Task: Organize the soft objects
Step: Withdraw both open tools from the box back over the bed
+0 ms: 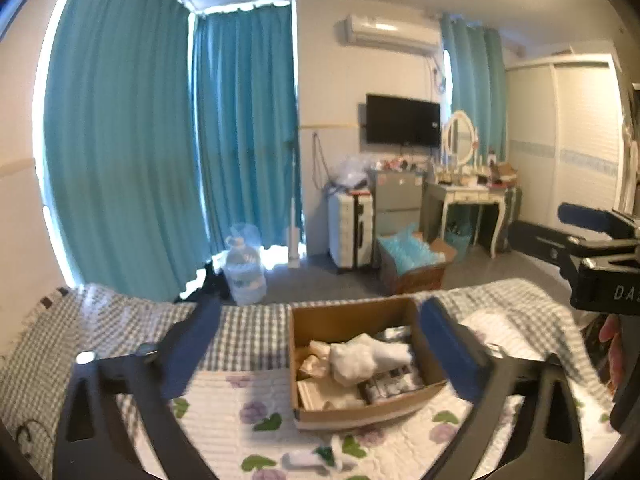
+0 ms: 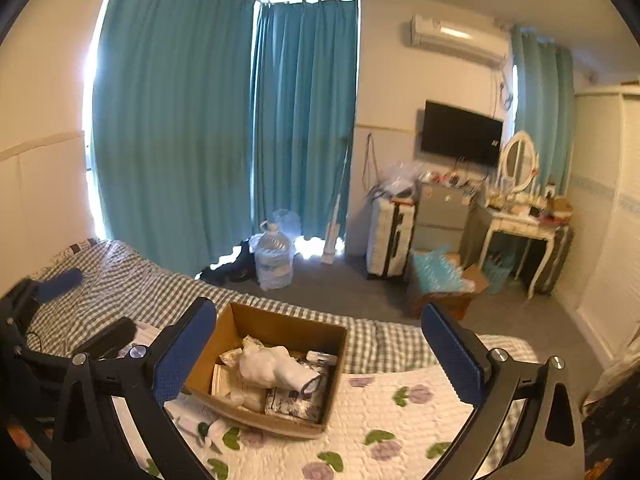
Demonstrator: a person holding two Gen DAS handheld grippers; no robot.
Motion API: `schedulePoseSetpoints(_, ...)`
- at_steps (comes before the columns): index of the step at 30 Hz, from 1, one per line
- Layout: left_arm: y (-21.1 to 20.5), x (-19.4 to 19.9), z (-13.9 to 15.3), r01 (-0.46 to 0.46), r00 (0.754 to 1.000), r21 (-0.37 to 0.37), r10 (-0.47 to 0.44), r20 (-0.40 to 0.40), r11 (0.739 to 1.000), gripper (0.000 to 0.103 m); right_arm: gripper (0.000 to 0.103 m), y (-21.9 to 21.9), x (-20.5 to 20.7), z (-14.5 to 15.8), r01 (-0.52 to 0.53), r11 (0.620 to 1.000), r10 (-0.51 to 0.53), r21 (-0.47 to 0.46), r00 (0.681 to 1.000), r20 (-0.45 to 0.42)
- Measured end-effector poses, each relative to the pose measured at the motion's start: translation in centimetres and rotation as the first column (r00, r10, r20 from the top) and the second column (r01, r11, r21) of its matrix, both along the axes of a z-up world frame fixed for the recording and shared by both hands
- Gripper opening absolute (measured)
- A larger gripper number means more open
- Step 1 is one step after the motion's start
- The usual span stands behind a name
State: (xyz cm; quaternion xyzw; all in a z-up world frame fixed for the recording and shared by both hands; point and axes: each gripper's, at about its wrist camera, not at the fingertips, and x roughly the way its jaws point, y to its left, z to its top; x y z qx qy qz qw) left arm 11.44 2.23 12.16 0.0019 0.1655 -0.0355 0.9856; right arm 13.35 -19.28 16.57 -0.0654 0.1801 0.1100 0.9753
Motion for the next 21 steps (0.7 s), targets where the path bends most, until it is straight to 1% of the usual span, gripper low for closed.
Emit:
schedulePoseSetpoints(1, 0.4, -1.5, 1.0, 0.000, 1.000, -0.010, 0.000, 0.019, 1.000, 0.103, 0.103, -0.1, -1.0, 0.6, 0.004, 1.000, -0.004, -0.004, 1.000, 0.004)
schedulePoseSetpoints(2, 0.8, -2.0, 1.6, 0.001, 1.000, -0.014, 0.000, 0.025, 1.000, 0.103, 0.103, -0.2, -2.3, 1.2, 0.005, 1.000, -0.005, -0.001, 1.000, 0.010)
schedulePoseSetpoints(5, 1.3, -4.8, 3.0, -0.006, 0.999, -0.010, 0.007, 0.048, 1.000, 0.103, 0.103, -0.1, -5.0, 2.0, 0.007, 1.000, -0.008, 0.010, 1.000, 0.022)
schedulePoseSetpoints(8, 1.5, -7.0, 3.3, -0.023, 0.997, 0.010, 0.022, 0.070, 1.000, 0.103, 0.103, -0.2, -7.6, 1.8, 0.003, 1.000, -0.003, 0.007, 1.000, 0.030)
schedulePoseSetpoints(10, 1.7, -8.0, 2.8, -0.028, 0.997, 0.015, 0.026, 0.067, 1.000, 0.103, 0.103, -0.1, -8.5, 1.1, 0.002, 1.000, -0.002, 0.003, 1.000, 0.026)
schedulePoseSetpoints(12, 1.7, -8.7, 1.7, -0.023, 0.998, 0.007, 0.023, 0.059, 1.000, 0.103, 0.103, 0.2, -9.2, -0.3, -0.004, 1.000, 0.004, -0.010, 1.000, 0.020)
schedulePoseSetpoints(14, 1.8, -8.7, -0.1, -0.023, 0.999, 0.003, 0.023, 0.034, 1.000, 0.103, 0.103, 0.4, -9.3, -2.0, -0.002, 1.000, 0.003, -0.014, 1.000, 0.007)
schedulePoseSetpoints(16, 1.9, -8.0, -2.5, -0.034, 0.999, 0.001, 0.034, -0.008, 0.999, 0.103, 0.103, 0.4, -9.0, -4.2, 0.003, 1.000, -0.003, 0.009, 1.000, -0.016)
schedulePoseSetpoints(18, 2.0, -7.4, -4.6, -0.046, 0.998, -0.005, 0.045, -0.043, 0.999, 0.103, 0.103, 0.4, -8.1, -6.8, 0.012, 0.999, -0.010, 0.032, 0.998, -0.065)
schedulePoseSetpoints(21, 1.8, -5.1, -8.9, -0.047, 0.989, -0.027, 0.043, -0.141, 0.999, 0.103, 0.103, 1.1, -5.5, -10.0, 0.026, 0.999, -0.021, 0.028, 0.990, -0.137)
